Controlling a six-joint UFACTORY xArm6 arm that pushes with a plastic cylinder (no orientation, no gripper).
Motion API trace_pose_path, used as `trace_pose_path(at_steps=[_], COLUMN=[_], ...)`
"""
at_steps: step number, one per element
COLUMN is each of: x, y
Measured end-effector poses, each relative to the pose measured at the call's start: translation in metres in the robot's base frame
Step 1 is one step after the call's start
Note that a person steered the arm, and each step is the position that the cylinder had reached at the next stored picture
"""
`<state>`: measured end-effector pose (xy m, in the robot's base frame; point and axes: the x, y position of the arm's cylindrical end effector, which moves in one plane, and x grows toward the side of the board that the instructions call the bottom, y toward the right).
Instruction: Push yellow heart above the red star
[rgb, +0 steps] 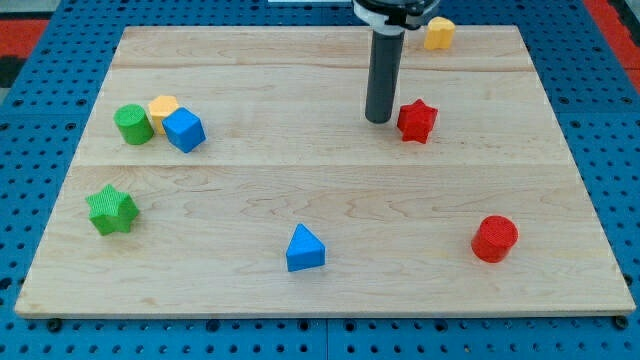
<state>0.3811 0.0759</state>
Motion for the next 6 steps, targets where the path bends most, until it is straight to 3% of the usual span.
trace_pose_path(at_steps=[2,3,6], x=[0.000,-0.037,-0.058], y=[0.055,0.025,0.153])
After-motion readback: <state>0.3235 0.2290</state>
